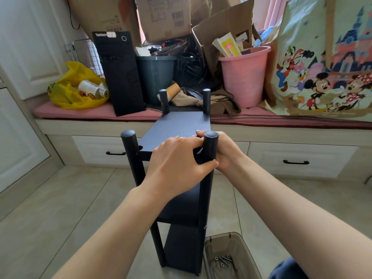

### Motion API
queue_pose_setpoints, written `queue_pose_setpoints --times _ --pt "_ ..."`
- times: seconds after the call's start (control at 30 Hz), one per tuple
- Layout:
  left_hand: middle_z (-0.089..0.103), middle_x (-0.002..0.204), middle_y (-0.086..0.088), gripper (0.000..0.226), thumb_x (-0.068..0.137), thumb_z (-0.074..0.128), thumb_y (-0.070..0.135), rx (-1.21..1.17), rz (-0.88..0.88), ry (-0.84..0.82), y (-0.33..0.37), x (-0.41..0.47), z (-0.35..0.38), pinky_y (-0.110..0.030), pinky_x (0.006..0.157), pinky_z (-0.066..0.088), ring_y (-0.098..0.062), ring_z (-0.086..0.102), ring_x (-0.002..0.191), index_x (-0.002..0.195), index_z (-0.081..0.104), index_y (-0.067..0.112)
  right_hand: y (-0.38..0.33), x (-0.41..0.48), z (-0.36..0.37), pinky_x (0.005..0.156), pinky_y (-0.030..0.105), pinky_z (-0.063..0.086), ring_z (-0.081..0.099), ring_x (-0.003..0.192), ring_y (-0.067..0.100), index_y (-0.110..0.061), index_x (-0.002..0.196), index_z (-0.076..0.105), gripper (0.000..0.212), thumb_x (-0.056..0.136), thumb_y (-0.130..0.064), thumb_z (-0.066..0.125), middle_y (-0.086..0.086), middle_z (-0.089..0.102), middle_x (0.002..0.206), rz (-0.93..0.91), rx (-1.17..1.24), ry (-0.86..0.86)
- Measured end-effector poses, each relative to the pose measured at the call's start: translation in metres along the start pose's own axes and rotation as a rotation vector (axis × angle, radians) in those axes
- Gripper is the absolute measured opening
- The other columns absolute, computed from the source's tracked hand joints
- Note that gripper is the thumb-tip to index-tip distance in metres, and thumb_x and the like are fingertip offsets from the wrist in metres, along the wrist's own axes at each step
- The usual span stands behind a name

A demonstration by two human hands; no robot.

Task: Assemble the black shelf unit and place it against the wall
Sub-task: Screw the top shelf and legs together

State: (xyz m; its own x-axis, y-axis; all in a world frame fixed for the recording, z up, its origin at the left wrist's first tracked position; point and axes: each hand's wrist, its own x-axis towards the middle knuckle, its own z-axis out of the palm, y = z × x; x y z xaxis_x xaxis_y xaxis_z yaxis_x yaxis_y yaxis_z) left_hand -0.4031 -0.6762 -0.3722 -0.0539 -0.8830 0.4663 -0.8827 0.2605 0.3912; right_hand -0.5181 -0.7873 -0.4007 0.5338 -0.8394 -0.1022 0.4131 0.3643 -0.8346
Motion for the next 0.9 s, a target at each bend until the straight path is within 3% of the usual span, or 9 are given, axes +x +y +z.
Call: queue_pose_setpoints --times 0.07,0.17,0.23,0.47,0.7,0.9 --pt "0.072 0.089 0.011 0.032 0.083 0.071 0.056 -0.009 0.008 0.005 0.0 0.0 0.0 -0.035 0.078 0.049 -0.02 0.064 0.091 0.109 0.073 0.039 -0.001 0.0 -0.001 0.053 0.024 0.053 0.063 0.053 0.016 -0.007 0.059 0.065 0.042 0.096 -0.015 0.048 0.006 0.063 0.061 -0.005 -0.012 -0.042" --pt "0.075 0.102 0.012 0.034 0.08 0.07 0.057 -0.021 0.014 0.034 0.001 -0.001 0.0 -0.04 0.09 0.048 -0.025 0.064 0.108 0.11 0.072 0.04 -0.003 -0.001 -0.003 0.057 0.025 0.054 0.065 0.058 0.016 -0.007 0.059 0.069 0.045 0.097 -0.019 0.047 0.006 0.066 0.064 0.007 -0.023 -0.135" --pt "0.075 0.103 0.013 0.034 0.081 0.071 0.056 -0.018 0.015 0.033 0.001 -0.001 0.0 -0.041 0.094 0.047 -0.023 0.065 0.107 0.111 0.071 0.04 -0.005 -0.002 -0.003 0.057 0.025 0.054 0.066 0.058 0.016 -0.007 0.06 0.069 0.044 0.097 -0.02 0.048 0.006 0.066 0.064 0.021 -0.018 -0.143" --pt "0.074 0.101 0.013 0.032 0.084 0.071 0.054 -0.026 0.022 0.02 0.001 0.0 -0.001 -0.04 0.095 0.047 -0.02 0.066 0.101 0.112 0.071 0.04 -0.005 -0.003 -0.002 0.055 0.024 0.054 0.065 0.056 0.017 -0.006 0.06 0.066 0.039 0.094 -0.02 0.052 0.007 0.064 0.062 0.027 0.001 -0.1" --pt "0.071 0.097 0.013 0.032 0.085 0.071 0.054 -0.016 0.063 0.011 -0.002 -0.001 -0.001 -0.04 0.085 0.053 -0.017 0.064 0.092 0.111 0.071 0.035 -0.009 -0.005 0.005 0.052 0.024 0.053 0.062 0.052 0.017 -0.005 0.07 0.057 0.03 0.097 -0.014 0.048 0.006 0.062 0.061 0.034 -0.023 -0.037" --pt "0.075 0.108 0.005 0.036 0.084 0.07 0.054 -0.027 0.071 0.045 -0.004 -0.002 0.001 -0.042 0.094 0.048 -0.023 0.067 0.105 0.114 0.072 0.034 -0.013 -0.004 0.011 0.048 0.021 0.048 0.051 0.047 0.013 -0.009 0.067 0.048 0.03 0.097 -0.011 0.047 0.003 0.051 0.057 0.022 -0.093 0.038"
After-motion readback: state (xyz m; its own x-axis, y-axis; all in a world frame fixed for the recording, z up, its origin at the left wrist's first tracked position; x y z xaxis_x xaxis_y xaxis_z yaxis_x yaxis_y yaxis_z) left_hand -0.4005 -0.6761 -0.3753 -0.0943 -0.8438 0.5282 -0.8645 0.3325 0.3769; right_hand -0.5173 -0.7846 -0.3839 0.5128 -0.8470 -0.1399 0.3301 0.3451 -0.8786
